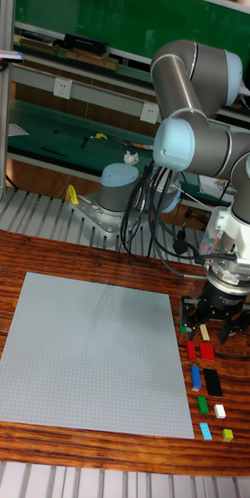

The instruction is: Build with small Lego blocks

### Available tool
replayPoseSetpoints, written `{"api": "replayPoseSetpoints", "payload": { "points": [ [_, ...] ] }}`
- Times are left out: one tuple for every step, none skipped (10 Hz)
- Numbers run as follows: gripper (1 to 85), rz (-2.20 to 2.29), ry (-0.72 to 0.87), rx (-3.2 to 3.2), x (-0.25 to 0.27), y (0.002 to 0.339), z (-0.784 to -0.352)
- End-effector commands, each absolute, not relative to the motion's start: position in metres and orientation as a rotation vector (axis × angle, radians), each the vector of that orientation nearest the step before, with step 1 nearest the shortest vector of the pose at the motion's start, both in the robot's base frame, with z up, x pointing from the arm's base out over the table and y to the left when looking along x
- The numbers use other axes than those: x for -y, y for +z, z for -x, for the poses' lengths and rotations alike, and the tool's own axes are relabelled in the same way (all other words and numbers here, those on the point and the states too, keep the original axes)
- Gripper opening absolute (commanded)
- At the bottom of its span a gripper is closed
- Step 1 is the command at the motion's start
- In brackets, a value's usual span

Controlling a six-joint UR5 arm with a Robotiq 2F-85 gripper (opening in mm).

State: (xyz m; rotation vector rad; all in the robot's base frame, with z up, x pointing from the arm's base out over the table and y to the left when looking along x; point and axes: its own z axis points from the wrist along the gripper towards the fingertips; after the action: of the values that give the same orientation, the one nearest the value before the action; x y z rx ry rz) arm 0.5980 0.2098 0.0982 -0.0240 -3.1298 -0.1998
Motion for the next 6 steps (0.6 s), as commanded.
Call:
{"api": "replayPoseSetpoints", "payload": {
  "points": [
    [60.7,0.092,-0.227,3.145,-0.228,0.088,-0.610],
    [60.7,0.099,-0.157,3.122,-0.217,0.086,-0.603],
    [60.7,0.085,-0.155,3.105,-0.217,0.086,-0.598],
    [60.7,0.079,-0.166,3.097,-0.219,0.087,-0.596],
    [60.7,0.075,-0.148,3.101,-0.216,0.086,-0.597],
    [61.0,0.091,-0.176,3.117,-0.220,0.087,-0.601]
  ]
}}
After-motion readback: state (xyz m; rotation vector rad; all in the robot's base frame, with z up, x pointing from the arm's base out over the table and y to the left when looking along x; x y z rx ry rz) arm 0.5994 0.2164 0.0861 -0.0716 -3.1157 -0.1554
